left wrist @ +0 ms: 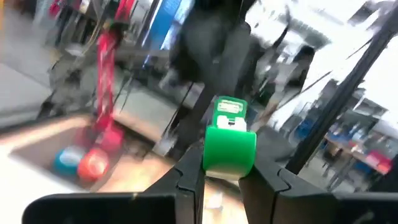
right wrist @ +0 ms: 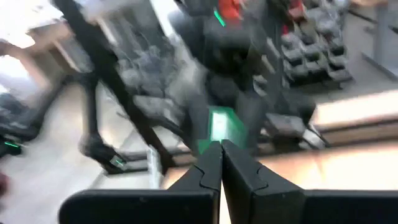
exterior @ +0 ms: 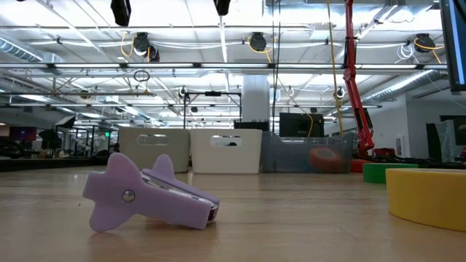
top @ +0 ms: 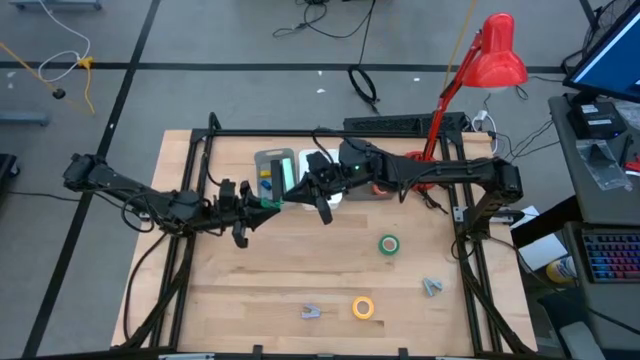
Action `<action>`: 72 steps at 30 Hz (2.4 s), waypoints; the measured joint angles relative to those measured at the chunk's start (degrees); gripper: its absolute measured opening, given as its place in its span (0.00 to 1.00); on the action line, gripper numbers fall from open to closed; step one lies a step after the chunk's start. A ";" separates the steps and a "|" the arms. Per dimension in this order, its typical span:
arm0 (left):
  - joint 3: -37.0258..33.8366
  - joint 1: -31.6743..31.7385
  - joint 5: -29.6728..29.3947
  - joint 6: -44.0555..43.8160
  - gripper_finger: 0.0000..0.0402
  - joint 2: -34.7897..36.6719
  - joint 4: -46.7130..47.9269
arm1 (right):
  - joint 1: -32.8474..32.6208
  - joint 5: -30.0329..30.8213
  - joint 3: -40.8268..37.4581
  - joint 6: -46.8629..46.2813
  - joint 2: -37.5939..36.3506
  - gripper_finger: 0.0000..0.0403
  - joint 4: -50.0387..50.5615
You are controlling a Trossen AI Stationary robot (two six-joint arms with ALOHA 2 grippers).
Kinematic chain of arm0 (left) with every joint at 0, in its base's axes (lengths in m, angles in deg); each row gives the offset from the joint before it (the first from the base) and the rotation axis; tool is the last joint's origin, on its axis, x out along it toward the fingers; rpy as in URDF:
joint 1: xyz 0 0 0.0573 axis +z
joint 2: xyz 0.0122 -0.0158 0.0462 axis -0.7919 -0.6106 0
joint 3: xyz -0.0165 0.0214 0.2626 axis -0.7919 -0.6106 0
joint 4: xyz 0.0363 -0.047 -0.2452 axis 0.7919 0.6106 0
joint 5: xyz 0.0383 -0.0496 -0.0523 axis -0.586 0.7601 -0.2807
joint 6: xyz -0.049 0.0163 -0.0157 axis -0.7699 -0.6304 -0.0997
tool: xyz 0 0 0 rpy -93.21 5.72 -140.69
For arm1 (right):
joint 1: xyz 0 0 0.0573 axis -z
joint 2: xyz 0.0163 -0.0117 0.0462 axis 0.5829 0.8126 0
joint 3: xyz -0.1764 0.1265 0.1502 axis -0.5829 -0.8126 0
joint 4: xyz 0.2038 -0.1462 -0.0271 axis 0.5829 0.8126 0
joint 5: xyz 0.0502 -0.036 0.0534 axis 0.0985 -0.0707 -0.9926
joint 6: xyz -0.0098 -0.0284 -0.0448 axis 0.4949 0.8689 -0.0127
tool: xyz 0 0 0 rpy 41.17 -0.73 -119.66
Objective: Pick and place Stapler, Stapler remover, tape
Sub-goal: Put the small green stapler into the grey bin
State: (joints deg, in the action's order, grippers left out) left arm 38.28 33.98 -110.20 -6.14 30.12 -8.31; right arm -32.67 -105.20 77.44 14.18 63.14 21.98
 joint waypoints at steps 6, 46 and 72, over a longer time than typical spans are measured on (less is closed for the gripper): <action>-0.24 0.17 -1.74 -2.56 0.19 -0.01 3.04 | -0.37 -2.32 0.44 -0.07 -0.45 0.00 -0.36; -0.04 0.11 -0.18 -1.81 0.20 0.35 0.46 | 1.05 1.68 0.04 3.62 2.03 0.00 10.38; 0.02 0.16 1.05 -1.88 0.20 0.37 1.12 | 1.09 0.37 0.02 -0.29 2.34 0.00 3.38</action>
State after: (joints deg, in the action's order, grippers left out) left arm 38.30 34.13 -109.15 -8.02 30.50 -7.19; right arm -31.58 -104.83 77.46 13.89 65.47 25.35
